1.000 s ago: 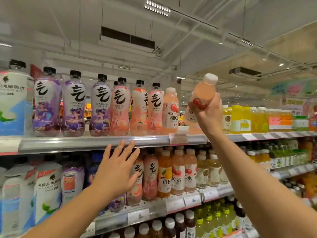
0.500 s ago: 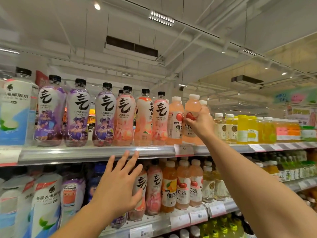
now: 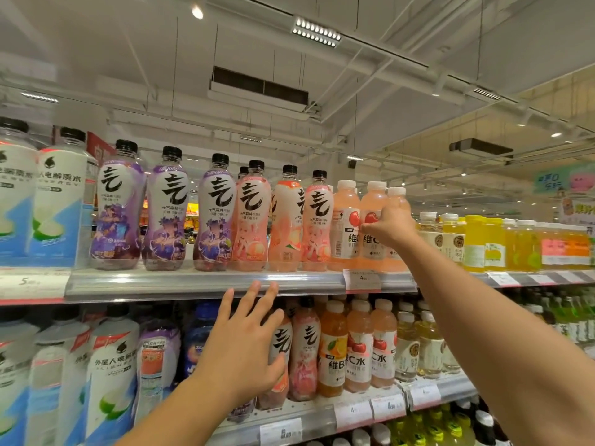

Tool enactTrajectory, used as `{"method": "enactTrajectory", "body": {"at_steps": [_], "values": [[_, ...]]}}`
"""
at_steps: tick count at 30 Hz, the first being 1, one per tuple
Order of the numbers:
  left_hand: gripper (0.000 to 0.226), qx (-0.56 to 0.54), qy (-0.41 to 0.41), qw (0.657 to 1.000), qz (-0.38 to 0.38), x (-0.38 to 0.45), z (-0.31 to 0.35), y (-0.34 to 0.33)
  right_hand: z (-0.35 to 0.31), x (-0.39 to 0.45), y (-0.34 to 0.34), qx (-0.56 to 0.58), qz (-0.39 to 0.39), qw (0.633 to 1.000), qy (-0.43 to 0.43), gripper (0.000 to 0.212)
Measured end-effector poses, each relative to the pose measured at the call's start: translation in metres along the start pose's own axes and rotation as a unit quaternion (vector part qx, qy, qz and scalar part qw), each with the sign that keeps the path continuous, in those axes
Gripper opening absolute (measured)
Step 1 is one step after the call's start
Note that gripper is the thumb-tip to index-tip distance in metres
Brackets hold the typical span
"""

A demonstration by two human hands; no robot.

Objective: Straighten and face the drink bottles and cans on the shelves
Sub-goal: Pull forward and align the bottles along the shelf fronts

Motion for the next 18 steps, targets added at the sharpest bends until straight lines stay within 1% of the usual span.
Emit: {"method": "enactTrajectory", "body": {"at_steps": [1, 4, 6, 7, 8, 10, 12, 14, 18], "values": [[0.062, -0.003, -0.001, 1.000, -0.007, 0.000, 0.001, 0.001, 0.000, -0.003, 0.001, 0.003, 0.008, 1.000, 0.002, 0.084], [0.061, -0.008, 0.007, 0.999, -0.031, 0.001, 0.002, 0.003, 0.003, -0.009, -0.001, -0.009, 0.029, 0.999, 0.015, 0.085], [0.064, -0.013, 0.006, 0.999, -0.035, 0.002, 0.003, 0.008, 0.002, -0.011, -0.005, -0.002, 0.054, 0.998, 0.009, 0.089], [0.066, -0.016, 0.001, 0.999, -0.038, 0.003, 0.003, 0.011, 0.000, -0.012, -0.005, 0.001, 0.061, 0.998, 0.006, 0.088], [0.067, -0.022, 0.003, 0.998, -0.053, 0.003, 0.003, 0.013, -0.001, -0.013, -0.004, 0.001, 0.061, 0.998, 0.006, 0.081], [0.068, -0.023, 0.006, 0.997, -0.070, 0.003, 0.004, 0.019, -0.002, -0.012, -0.001, -0.018, 0.045, 0.999, 0.012, 0.053], [0.067, -0.018, 0.005, 0.996, -0.082, 0.003, 0.004, 0.021, -0.002, -0.010, 0.000, -0.037, 0.037, 0.999, 0.017, 0.036], [0.067, -0.022, 0.010, 0.995, -0.093, 0.002, 0.004, 0.021, -0.002, -0.008, 0.000, -0.048, 0.037, 0.998, 0.022, 0.031], [0.065, -0.021, 0.011, 0.995, -0.093, 0.003, 0.003, 0.022, -0.004, -0.012, 0.000, -0.059, 0.022, 0.998, 0.024, 0.033]]}}
Point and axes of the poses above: each hand's wrist, its own x-axis towards the middle knuckle, its own y-axis out of the back of the hand, z = x × y, the point moved 3 cm from there along x, towards the middle knuckle, and after that the axes turned 10 degrees about z, right-handed, at the moved point
